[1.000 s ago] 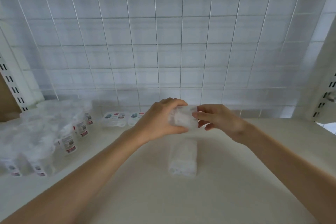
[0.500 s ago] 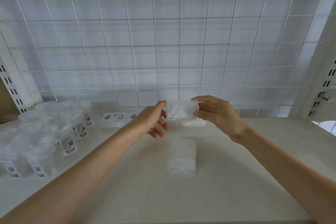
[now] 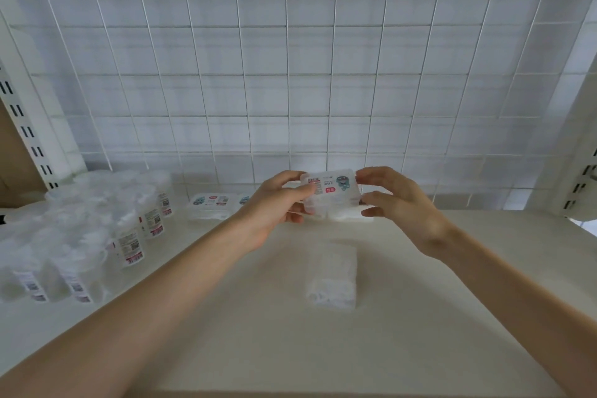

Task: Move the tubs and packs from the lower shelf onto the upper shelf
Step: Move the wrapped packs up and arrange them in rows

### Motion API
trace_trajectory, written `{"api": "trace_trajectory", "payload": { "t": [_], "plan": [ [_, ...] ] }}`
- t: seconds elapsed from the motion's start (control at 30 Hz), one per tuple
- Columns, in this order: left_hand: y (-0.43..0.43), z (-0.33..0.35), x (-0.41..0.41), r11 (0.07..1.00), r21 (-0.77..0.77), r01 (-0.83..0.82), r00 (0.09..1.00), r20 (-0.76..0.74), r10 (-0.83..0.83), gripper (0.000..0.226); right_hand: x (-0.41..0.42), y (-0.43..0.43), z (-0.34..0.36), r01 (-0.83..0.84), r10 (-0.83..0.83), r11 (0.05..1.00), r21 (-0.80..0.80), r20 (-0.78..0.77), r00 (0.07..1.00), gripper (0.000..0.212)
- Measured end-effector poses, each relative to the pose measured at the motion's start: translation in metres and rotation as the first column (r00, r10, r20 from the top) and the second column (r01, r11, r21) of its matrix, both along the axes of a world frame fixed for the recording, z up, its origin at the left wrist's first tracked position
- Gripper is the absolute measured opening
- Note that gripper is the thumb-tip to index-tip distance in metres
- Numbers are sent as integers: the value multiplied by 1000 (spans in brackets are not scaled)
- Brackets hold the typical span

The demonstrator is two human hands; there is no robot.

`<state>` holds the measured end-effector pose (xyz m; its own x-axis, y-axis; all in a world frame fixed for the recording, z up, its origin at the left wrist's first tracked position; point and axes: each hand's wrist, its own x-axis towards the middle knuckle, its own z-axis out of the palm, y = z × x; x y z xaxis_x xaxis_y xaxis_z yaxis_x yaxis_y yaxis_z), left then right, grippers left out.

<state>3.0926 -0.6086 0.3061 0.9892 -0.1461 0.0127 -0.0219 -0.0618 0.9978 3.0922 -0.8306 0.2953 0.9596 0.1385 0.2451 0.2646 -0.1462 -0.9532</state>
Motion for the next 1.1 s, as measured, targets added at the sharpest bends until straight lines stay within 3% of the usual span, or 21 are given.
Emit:
{"api": "trace_trajectory", "payload": {
  "t": [0.1, 0.3, 0.43, 0.6, 0.83, 0.97, 1.1],
  "plan": [
    [0, -1, -2, 999, 30, 34, 998, 47, -36, 27, -1, 1, 2, 9, -4, 997, 73, -72, 997, 35],
    [-6, -5, -4, 993, 98, 61, 994, 82, -69, 34, -5, 5, 0, -55, 51, 998, -37, -118, 992, 25],
    [-10, -8, -3, 995, 89, 32, 998, 58, -37, 31, -6, 7, 1, -53, 53, 999, -2, -123, 991, 23],
    [-9, -9, -4, 992, 79, 99, 995, 21, -101, 32, -6, 6, 3, -59, 75, 993, 103, -150, 986, 34],
    [-14, -16, -6, 987, 86, 132, 988, 69, -138, 30, -5, 5, 1, -63, 70, 997, 54, -132, 989, 46],
    [-13, -16, -3, 999, 9, 50, 994, 98, -51, 21, -2, 1, 0, -26, 24, 994, -106, -24, 999, 64],
    [-12, -16, -1, 1000, -21, -11, 995, 103, 13, 16, -2, -7, -1, 144, 20, 877, -458, 334, 942, 80]
  ]
}}
